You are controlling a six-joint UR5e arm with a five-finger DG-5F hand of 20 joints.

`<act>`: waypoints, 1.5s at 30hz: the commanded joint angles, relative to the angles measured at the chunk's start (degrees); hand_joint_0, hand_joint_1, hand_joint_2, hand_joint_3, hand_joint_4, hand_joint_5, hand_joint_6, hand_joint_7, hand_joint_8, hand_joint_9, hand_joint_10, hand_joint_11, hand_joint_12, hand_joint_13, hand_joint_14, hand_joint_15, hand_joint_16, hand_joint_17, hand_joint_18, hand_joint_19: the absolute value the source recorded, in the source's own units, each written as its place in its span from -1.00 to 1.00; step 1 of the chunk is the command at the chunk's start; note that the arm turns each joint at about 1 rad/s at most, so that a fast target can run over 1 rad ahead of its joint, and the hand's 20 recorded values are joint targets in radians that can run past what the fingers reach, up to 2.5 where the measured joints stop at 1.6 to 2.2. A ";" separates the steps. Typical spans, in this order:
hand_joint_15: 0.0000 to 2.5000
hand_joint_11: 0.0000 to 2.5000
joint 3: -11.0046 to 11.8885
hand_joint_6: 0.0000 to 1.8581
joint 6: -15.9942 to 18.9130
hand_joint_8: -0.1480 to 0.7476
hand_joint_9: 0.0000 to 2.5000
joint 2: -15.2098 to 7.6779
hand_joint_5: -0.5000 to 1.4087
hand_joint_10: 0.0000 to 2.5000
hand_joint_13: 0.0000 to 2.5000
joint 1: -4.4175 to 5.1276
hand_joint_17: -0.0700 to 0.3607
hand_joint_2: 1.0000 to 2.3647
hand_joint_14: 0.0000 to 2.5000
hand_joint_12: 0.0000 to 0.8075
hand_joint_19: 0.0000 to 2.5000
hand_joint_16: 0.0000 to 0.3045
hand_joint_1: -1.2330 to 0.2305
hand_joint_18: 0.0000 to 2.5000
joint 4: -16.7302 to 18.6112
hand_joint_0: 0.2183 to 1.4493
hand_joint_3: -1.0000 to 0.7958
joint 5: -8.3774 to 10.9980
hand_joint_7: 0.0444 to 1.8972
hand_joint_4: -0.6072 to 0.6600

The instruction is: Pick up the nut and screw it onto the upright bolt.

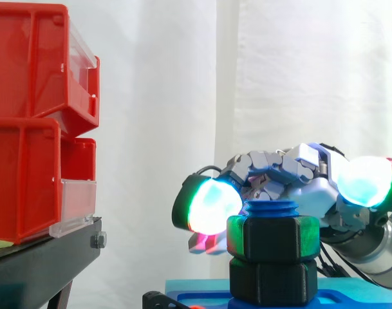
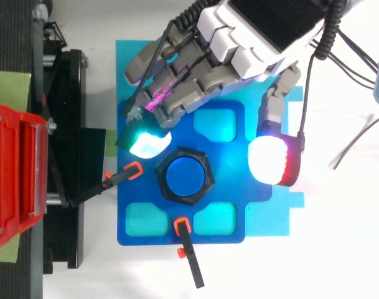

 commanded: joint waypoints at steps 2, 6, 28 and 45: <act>-1.00 -1.00 1.08 -0.46 0.70 -0.09 -0.34 0.23 -0.65 -1.00 -0.43 -0.53 -0.16 -1.00 -1.00 -0.14 -0.84 -0.67 0.42 -0.58 -0.09 -0.68 -0.44 -1.27 -0.38 0.26; -1.00 -1.00 0.99 -0.46 0.97 -0.10 -0.35 1.81 -0.65 -1.00 -0.44 -0.97 -0.16 -1.00 -1.00 -0.14 -0.84 -0.67 0.42 -0.59 -0.26 -0.68 -0.44 -2.14 -0.39 0.25; -1.00 -1.00 -19.92 -0.46 -14.50 -0.09 -0.38 25.02 -0.65 -1.00 -0.47 -0.97 -0.18 -1.00 -1.00 -0.13 -0.84 -0.69 0.34 -0.62 -17.31 -0.66 -0.44 14.73 -0.37 0.26; -1.00 -1.00 -20.63 -0.46 0.44 -0.08 -0.40 28.62 -0.65 -1.00 -0.49 0.87 -0.19 -1.00 -1.00 -0.11 -0.83 -0.70 0.31 -0.64 -51.24 -0.63 -0.44 41.80 -0.35 0.27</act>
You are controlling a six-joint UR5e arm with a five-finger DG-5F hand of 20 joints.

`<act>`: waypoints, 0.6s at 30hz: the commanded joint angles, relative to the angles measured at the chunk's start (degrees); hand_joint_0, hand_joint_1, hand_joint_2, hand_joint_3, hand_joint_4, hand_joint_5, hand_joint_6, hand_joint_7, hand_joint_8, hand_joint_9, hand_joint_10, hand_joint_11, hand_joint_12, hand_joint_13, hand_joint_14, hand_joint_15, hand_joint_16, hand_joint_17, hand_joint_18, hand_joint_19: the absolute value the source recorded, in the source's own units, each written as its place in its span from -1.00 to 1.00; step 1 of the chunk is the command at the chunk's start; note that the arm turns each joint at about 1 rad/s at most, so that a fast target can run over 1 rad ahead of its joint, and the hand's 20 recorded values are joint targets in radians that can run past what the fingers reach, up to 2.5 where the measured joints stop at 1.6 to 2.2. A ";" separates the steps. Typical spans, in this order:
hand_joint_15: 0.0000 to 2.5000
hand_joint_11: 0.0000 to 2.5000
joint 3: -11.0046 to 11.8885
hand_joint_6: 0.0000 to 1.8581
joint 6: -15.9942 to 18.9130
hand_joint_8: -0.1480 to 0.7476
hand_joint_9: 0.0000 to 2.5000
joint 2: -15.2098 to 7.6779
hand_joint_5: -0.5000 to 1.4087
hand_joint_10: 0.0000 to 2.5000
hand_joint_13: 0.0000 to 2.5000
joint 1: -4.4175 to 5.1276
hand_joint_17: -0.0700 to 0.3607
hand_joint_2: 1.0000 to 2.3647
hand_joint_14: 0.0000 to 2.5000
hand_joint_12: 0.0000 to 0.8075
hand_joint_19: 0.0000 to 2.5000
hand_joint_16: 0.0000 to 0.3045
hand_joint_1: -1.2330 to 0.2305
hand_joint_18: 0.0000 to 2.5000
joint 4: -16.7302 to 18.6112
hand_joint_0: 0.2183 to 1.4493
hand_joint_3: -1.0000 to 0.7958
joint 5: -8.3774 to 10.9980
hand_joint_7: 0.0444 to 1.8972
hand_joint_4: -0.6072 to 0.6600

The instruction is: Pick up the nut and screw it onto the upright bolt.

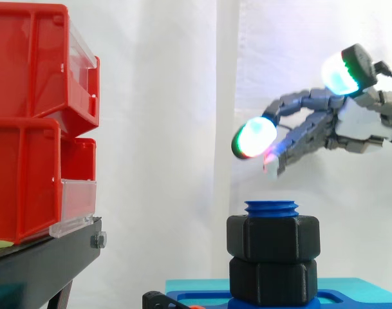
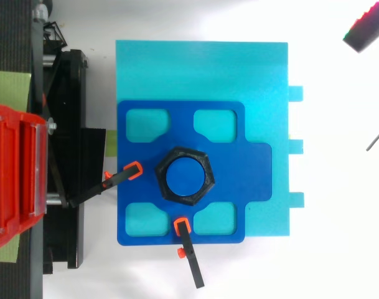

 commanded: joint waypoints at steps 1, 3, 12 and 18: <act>-1.00 -1.00 -0.01 -0.46 5.73 -0.08 -0.40 1.03 -0.65 -1.00 -0.50 0.49 -0.19 -1.00 -1.00 -0.11 -0.83 -0.69 0.31 -0.64 -12.53 -0.63 -0.44 5.84 -0.34 0.27; -1.00 -1.00 -0.01 -0.46 5.90 -0.08 -0.41 2.18 -0.65 -1.00 -0.51 0.75 -0.19 -1.00 -1.00 -0.11 -0.83 -0.69 0.30 -0.65 -13.06 -0.62 -0.44 6.02 -0.34 0.27; -1.00 -1.00 -5.64 -0.46 9.24 -0.08 -0.50 8.59 -0.67 -1.00 -0.58 2.42 -0.16 -1.00 -1.00 -0.09 -0.84 -0.68 0.27 -0.69 -19.21 -0.58 -0.44 9.97 -0.34 0.25; -1.00 -1.00 -16.62 -0.46 10.12 -0.11 -0.56 17.82 -0.68 -1.00 -0.65 4.09 -0.18 -1.00 -1.00 -0.11 -0.85 -0.69 0.24 -0.70 -12.53 -0.56 -0.44 14.63 -0.35 0.24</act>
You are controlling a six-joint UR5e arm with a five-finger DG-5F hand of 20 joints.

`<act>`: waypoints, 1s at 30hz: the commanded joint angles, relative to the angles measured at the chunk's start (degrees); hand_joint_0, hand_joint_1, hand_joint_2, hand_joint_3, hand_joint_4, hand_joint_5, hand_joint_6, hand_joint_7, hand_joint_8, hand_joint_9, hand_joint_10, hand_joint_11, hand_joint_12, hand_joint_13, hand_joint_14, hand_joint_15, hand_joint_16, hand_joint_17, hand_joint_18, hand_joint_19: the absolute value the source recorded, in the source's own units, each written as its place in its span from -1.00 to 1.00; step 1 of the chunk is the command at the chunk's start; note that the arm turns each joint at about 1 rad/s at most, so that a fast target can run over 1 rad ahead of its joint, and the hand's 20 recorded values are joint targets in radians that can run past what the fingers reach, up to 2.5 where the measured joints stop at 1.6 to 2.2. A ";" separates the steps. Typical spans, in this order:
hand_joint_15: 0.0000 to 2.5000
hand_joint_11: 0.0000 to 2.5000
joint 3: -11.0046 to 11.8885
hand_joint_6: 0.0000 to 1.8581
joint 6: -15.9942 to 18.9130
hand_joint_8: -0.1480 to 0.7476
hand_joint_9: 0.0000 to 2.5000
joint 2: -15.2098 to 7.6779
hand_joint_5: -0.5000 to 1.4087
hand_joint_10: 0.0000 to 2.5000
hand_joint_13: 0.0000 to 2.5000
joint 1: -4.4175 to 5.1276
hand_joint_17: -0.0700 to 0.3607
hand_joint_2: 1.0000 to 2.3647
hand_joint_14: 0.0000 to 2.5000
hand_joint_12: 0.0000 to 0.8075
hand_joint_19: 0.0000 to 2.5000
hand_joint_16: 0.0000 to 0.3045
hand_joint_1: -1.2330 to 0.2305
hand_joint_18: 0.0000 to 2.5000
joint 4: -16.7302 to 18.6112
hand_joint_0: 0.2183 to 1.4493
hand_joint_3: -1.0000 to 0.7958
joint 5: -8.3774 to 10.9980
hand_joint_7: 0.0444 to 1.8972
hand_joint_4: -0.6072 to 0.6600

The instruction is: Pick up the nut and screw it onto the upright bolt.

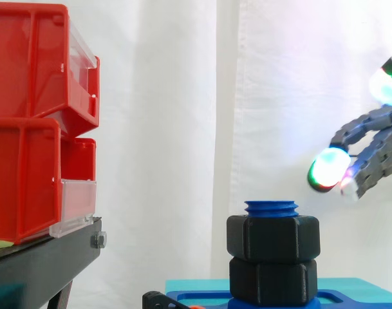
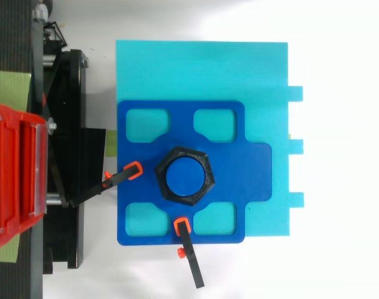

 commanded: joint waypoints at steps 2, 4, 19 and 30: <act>-1.00 -1.00 -8.68 -0.46 1.40 -0.13 -0.59 6.46 -0.68 -1.00 -0.67 1.19 -0.19 -1.00 -1.00 -0.12 -0.87 -0.70 0.23 -0.72 4.67 -0.56 -0.44 1.98 -0.37 0.24; -1.00 -1.00 -10.61 -0.46 2.46 -0.14 -0.59 7.95 -0.68 -1.00 -0.69 1.45 -0.20 -1.00 -1.00 -0.14 -0.88 -0.70 0.22 -0.74 5.64 -0.56 -0.44 2.33 -0.37 0.25; -1.00 -1.00 -10.79 -0.46 13.53 -0.16 -0.85 8.56 -0.71 -1.00 -1.00 1.98 -0.21 -1.00 -1.00 -0.14 -1.00 -0.71 0.14 -1.00 8.72 -0.53 -0.44 4.09 -0.44 0.25; -1.00 -1.00 -10.79 -0.46 17.57 -0.18 -0.95 8.56 -0.73 -1.00 -1.00 1.98 -0.21 -1.00 -1.00 -0.15 -1.00 -0.71 0.11 -1.00 8.72 -0.52 -0.44 3.74 -0.45 0.21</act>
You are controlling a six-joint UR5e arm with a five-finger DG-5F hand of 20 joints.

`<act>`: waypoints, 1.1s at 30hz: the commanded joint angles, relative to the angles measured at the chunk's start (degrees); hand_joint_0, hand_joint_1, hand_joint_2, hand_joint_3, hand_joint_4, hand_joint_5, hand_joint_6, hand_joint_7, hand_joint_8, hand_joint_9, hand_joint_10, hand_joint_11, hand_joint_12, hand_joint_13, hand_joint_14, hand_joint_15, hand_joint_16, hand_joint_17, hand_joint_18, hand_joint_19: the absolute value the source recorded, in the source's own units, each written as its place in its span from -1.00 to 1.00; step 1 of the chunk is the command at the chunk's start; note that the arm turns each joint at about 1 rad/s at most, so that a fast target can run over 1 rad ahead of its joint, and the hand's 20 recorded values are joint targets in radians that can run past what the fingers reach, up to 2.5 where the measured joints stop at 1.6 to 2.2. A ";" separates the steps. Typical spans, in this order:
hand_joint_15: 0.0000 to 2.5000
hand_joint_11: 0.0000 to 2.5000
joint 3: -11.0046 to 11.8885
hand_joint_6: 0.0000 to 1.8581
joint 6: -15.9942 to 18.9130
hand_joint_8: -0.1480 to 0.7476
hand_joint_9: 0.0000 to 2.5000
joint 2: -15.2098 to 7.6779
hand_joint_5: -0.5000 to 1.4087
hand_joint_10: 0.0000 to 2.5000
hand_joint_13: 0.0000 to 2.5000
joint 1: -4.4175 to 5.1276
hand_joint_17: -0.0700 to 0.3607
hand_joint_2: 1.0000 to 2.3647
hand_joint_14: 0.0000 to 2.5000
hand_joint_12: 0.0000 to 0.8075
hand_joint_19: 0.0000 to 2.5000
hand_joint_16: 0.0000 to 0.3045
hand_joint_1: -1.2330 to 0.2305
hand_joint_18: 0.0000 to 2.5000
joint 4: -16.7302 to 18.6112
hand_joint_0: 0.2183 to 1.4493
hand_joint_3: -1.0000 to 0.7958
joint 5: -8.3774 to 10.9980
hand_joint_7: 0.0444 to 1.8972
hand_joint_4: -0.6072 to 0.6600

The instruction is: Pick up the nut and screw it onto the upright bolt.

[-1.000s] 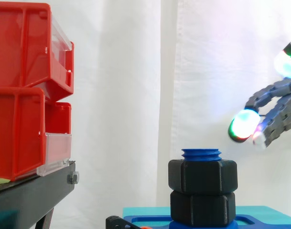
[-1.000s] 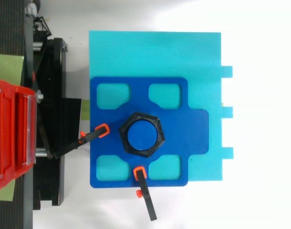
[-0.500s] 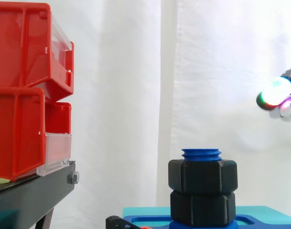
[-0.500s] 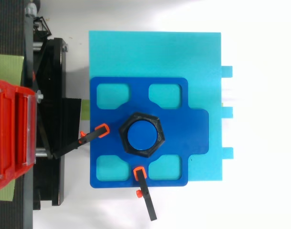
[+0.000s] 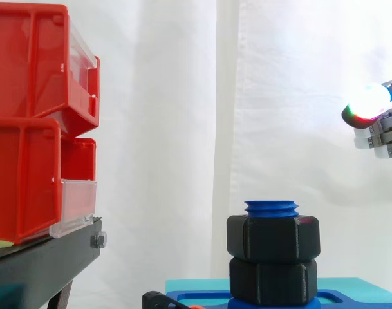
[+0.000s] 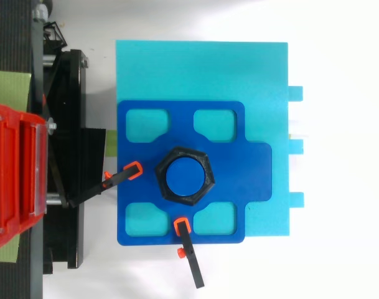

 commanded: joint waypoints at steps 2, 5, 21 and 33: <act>-1.00 -1.00 -0.06 -0.46 -0.53 -0.18 -0.95 0.00 -0.73 -1.00 -1.00 0.00 -0.21 -1.00 -1.00 -0.14 -1.00 -0.71 0.10 -1.00 0.00 -0.52 -0.44 0.02 -0.44 0.21; -1.00 -1.00 -0.06 -0.46 -0.62 -0.17 -0.95 0.00 -0.73 -1.00 -1.00 0.00 -0.21 -1.00 -1.00 -0.14 -1.00 -0.71 0.10 -1.00 -0.08 -0.53 -0.44 0.02 -0.44 0.20; -1.00 -1.00 -0.06 -0.46 -0.62 -0.17 -1.00 0.00 -0.72 -1.00 -1.00 0.00 -0.18 -1.00 -1.00 -0.12 -1.00 -0.69 0.14 -1.00 -0.08 -0.56 -0.44 0.02 -0.35 0.16; -1.00 -1.00 0.02 -0.46 -0.62 -0.23 -0.98 0.00 -0.72 -1.00 -1.00 0.00 -0.19 -1.00 -1.00 -0.15 -1.00 -0.69 0.11 -1.00 0.00 -0.57 -0.44 0.02 -0.31 0.18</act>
